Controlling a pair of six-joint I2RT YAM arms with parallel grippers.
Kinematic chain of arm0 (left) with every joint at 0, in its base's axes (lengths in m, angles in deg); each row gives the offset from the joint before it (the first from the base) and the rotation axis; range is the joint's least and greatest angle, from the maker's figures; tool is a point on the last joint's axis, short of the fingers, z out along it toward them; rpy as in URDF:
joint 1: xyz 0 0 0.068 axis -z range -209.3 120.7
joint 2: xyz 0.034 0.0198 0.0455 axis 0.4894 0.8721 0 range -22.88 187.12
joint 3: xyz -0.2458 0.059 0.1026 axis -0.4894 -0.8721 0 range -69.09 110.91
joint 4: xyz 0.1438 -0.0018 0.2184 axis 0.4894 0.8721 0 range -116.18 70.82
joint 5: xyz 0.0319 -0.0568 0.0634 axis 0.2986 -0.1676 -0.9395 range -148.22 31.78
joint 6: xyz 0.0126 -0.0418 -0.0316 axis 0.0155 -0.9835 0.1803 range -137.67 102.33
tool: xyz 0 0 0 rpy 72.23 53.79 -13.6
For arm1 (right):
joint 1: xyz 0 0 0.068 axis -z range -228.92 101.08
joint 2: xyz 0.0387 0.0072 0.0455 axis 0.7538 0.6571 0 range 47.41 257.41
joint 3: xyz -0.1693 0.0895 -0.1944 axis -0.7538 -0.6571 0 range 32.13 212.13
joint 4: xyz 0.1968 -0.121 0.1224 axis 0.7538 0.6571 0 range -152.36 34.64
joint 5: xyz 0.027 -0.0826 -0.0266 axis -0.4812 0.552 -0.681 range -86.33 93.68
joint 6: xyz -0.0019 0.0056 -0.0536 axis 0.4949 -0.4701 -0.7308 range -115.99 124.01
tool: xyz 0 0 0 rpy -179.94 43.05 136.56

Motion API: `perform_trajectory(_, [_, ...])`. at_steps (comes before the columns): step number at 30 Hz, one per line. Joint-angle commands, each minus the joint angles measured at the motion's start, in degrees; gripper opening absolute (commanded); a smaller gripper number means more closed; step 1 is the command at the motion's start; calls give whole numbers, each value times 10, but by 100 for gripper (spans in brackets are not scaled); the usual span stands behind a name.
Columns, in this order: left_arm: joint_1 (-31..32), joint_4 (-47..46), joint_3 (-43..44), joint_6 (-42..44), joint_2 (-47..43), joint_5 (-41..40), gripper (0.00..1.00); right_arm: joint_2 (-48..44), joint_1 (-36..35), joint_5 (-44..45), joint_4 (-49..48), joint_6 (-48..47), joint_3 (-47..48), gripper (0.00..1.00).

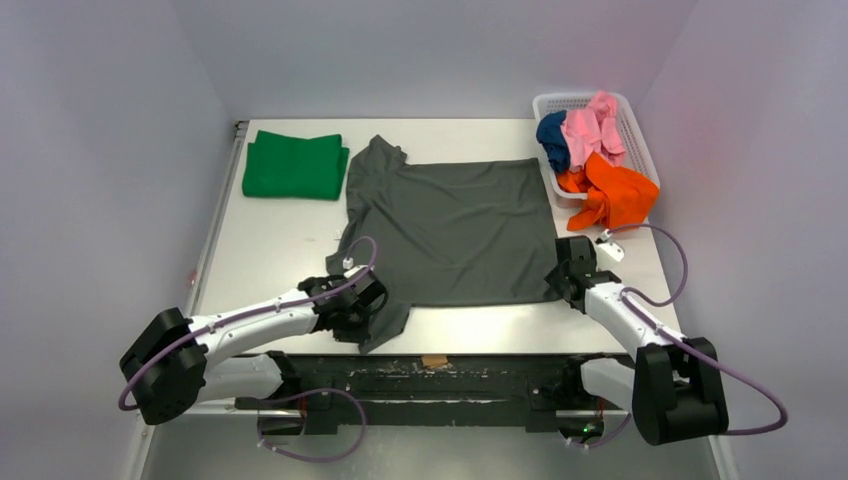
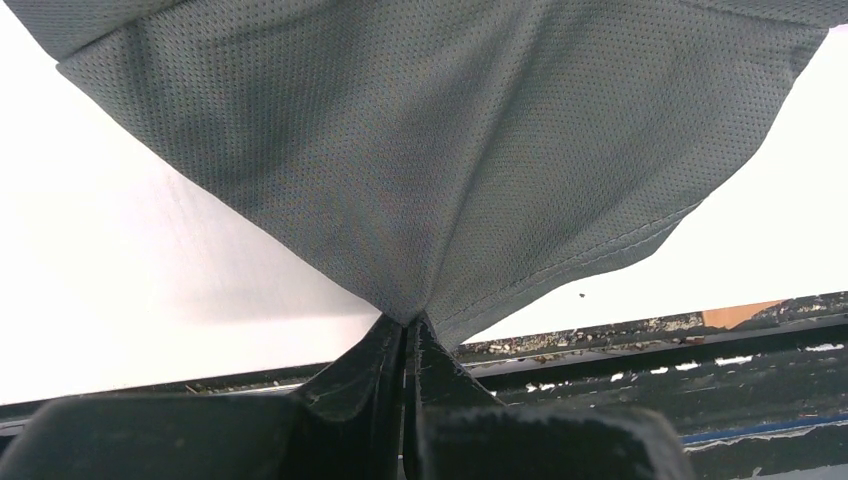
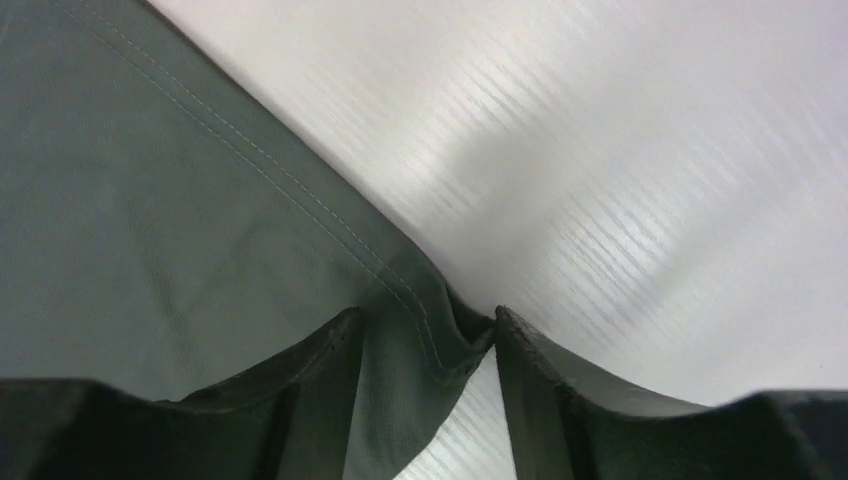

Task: Fold and stack the t-shirts
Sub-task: Grab the side of the flattened tshirt closest away from the robot with both arms

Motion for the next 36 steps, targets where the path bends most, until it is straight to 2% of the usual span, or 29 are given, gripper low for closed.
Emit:
perform_trajectory(1, [2,5,1,-10,-7,-5,0,37,3,-36,-38,8,-1,44])
perform_trajectory(5, [2,11,0,-17,-12,-3,0,17,3,-61,-21,0,-2,18])
perform_trajectory(7, [2,16,-2,-20,-18,-1,0,-13,3,-67,-1,-1,-7,0])
perform_trajectory(11, [2,42,-7,-29,-49,7,0,-98,3,-49,84,26,-12,0])
perform_trajectory(17, [2,95,-30,-45,-151,35,0,-261,3,-52,222,62,-9,0])
perform_trajectory(20, [2,98,-46,-50,-195,66,0,-302,2,-82,229,69,-19,0])
perform_trajectory(23, [2,81,-57,-47,-223,89,0,-294,2,-71,241,71,-15,0])
perform_trajectory(26, [2,23,-53,-27,-219,109,0,-270,2,-76,219,70,-13,0])
perform_trajectory(29, [0,-40,-19,10,-168,121,0,-238,2,-88,173,49,-7,0])
perform_trajectory(32, [-14,-59,42,50,-97,108,0,-195,2,-86,145,24,15,0])
perform_trajectory(36, [-81,-99,93,86,-37,150,0,-125,3,-69,117,7,50,0])
